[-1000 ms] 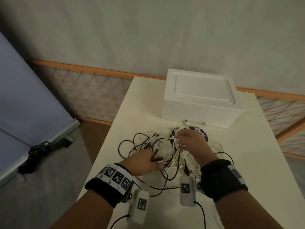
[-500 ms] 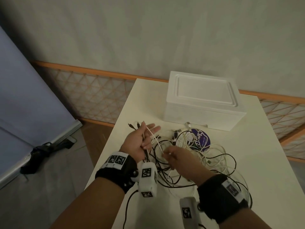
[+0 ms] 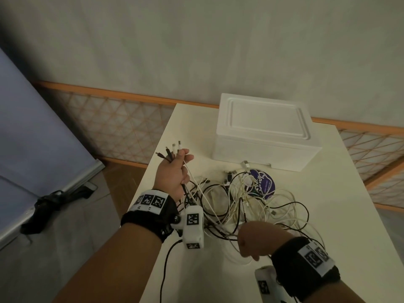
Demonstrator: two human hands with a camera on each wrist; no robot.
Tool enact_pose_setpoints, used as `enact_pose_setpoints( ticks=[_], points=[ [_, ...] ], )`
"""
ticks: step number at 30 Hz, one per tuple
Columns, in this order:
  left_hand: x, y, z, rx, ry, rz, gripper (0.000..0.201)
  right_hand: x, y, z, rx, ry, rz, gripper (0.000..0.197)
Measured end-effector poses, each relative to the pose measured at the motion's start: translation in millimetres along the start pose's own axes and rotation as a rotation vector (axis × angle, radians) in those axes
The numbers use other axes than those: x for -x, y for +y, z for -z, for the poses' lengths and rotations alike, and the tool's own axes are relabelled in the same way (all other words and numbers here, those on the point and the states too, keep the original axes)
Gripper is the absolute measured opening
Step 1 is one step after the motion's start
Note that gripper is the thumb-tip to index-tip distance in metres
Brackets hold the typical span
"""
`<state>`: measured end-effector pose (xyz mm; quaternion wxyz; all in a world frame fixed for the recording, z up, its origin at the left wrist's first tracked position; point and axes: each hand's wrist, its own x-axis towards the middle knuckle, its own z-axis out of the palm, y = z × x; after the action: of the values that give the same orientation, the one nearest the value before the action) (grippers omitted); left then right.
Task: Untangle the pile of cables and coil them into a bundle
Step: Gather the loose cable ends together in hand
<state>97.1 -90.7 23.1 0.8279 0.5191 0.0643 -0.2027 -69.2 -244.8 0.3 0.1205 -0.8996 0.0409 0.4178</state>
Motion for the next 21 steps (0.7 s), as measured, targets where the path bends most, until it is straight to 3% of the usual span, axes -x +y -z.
enact_pose_setpoints(
  ticks=[2,4,8,10,15,21],
  points=[
    [0.5,-0.9,-1.4,-0.052,-0.027,-0.004,0.02,-2.9,-1.2,5.7,0.041,0.097,0.016,0.022],
    [4.9,-7.3,-4.0,-0.104,-0.077,0.027,0.017,-3.5,-3.0,17.9,0.012,0.312,0.051,0.021],
    [22.5,-23.4,-16.6,-0.14,-0.148,0.102,0.017,-2.9,-13.9,48.0,-0.507,0.742,0.11,0.015],
    [31.1,-30.2,-23.2,-0.151,-0.182,0.114,0.017,-6.6,-24.6,58.2,-0.626,0.838,0.158,0.018],
    [36.4,-35.8,-28.9,-0.236,-0.195,0.059,0.016,-19.3,-37.3,63.3,-0.815,0.894,0.209,0.017],
    [39.1,-32.5,-27.4,-0.261,-0.191,0.047,0.021,-28.5,-40.4,56.6,-1.1,0.753,0.348,0.019]
  ],
)
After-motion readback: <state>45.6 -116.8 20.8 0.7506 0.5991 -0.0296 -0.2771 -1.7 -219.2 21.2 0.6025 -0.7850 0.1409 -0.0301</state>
